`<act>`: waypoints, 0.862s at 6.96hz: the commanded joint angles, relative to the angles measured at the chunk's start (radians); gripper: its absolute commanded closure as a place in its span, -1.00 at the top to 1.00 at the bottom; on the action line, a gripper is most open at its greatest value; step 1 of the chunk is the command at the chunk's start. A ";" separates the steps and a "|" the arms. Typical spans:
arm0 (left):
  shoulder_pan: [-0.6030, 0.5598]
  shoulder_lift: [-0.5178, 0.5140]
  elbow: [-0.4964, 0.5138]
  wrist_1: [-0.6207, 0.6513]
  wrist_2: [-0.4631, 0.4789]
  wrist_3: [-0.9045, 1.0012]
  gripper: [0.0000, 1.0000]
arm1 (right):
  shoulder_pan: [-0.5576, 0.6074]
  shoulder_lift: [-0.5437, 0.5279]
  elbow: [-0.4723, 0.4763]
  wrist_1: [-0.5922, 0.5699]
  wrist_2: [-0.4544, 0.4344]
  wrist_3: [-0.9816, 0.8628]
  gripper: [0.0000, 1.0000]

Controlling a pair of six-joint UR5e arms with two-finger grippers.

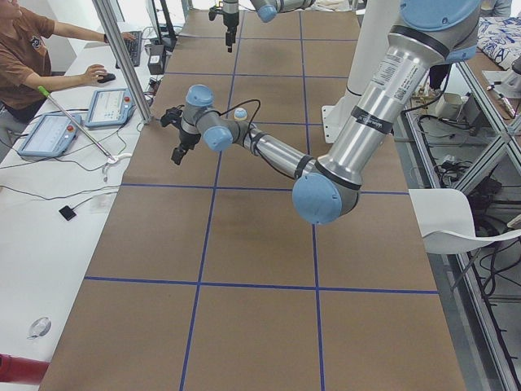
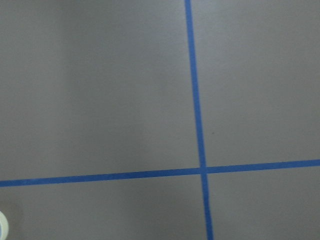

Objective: Place and press bell with both arms
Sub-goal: 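Withdraw the left arm while the right arm moves above the bell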

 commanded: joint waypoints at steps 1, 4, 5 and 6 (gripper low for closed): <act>-0.068 0.099 -0.039 0.001 -0.075 0.089 1.00 | -0.110 0.116 -0.120 0.071 -0.049 0.161 0.97; -0.105 0.158 -0.043 0.001 -0.078 0.215 1.00 | -0.202 0.308 -0.335 0.131 -0.113 0.317 0.56; -0.104 0.156 -0.040 0.002 -0.078 0.215 1.00 | -0.216 0.354 -0.380 0.134 -0.123 0.342 0.22; -0.105 0.158 -0.040 0.002 -0.078 0.215 1.00 | -0.231 0.353 -0.388 0.145 -0.123 0.342 -0.33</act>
